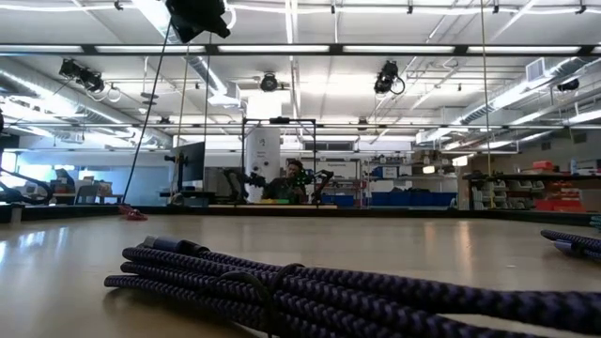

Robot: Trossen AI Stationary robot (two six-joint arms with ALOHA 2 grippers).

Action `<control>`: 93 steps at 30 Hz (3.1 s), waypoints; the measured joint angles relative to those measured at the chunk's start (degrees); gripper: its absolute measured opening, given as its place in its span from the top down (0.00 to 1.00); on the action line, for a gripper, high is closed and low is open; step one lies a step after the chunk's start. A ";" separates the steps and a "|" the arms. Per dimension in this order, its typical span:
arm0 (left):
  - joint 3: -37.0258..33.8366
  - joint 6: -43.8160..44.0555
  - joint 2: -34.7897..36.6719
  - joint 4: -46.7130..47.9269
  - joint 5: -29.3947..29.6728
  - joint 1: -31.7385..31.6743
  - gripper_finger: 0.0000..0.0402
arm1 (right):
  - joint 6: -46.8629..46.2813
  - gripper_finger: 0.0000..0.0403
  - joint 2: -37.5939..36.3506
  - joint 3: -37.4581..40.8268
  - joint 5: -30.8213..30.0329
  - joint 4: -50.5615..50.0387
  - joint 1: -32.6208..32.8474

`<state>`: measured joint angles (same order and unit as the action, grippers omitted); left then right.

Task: Pick and place USB-C Cables
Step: Put the green USB cable into the white bin, then put the pink USB cable into the white bin

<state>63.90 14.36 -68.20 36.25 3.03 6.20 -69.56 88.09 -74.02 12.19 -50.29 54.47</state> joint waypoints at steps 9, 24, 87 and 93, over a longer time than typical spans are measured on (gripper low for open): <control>0.00 0.64 0.00 -3.40 -0.04 0.00 0.65 | -14.23 0.96 3.10 5.26 5.12 -2.01 8.66; 0.00 3.54 -0.02 -5.27 -0.04 0.00 0.65 | 0.56 0.96 3.05 15.93 2.29 -1.91 -0.75; -23.64 42.39 -1.55 10.94 3.37 -47.23 0.31 | 56.91 0.65 -15.05 8.71 -33.32 17.79 -42.71; -29.21 48.79 -1.55 0.56 9.78 -47.10 0.32 | 62.00 0.71 -16.88 21.28 -10.91 54.82 -52.15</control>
<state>34.69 63.15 -69.76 36.81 12.81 -40.90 -7.56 71.21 -52.74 1.28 4.53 2.33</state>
